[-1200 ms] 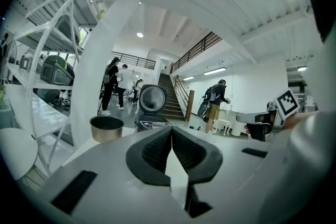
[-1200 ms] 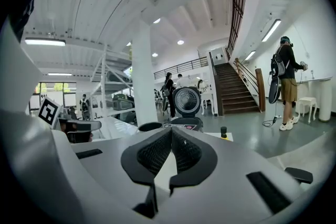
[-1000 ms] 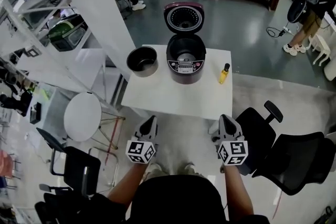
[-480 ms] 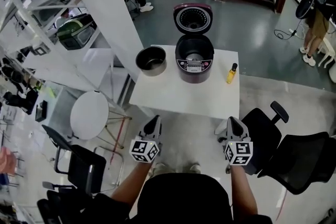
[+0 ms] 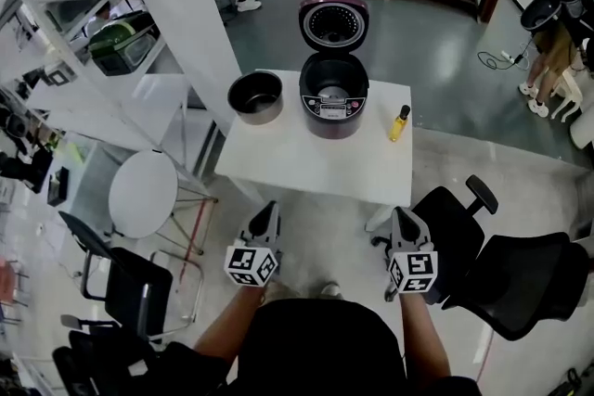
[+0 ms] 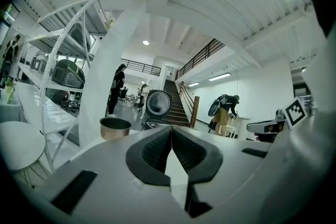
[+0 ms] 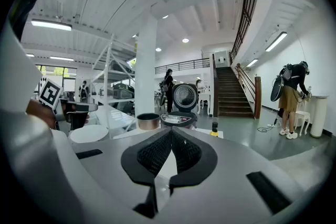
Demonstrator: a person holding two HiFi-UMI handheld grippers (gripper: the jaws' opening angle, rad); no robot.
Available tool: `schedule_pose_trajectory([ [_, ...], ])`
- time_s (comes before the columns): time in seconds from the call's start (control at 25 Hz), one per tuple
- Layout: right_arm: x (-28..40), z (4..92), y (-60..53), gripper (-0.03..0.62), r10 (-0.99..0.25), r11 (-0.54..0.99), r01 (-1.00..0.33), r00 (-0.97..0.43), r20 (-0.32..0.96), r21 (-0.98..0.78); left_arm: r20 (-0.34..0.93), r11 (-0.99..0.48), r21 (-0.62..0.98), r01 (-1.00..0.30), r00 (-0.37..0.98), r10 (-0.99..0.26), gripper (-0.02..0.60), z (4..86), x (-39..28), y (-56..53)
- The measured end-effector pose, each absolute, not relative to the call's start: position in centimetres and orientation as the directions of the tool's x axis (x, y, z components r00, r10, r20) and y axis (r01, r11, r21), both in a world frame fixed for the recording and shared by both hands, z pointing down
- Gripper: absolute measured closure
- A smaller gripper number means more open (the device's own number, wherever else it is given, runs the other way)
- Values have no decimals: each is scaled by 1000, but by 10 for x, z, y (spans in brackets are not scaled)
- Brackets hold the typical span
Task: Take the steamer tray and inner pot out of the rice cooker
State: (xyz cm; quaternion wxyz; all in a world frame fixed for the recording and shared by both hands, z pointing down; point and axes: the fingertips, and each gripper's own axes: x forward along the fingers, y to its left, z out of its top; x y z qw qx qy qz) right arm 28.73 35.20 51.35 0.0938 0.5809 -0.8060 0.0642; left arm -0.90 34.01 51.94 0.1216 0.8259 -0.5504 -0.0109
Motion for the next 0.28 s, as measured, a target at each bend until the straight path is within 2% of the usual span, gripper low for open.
schedule_pose_trajectory([
  [0.28, 292, 512, 351, 594, -922, 322, -947, -316, 224, -12, 112, -384, 217, -898, 414, -904, 577, 515, -6, 342],
])
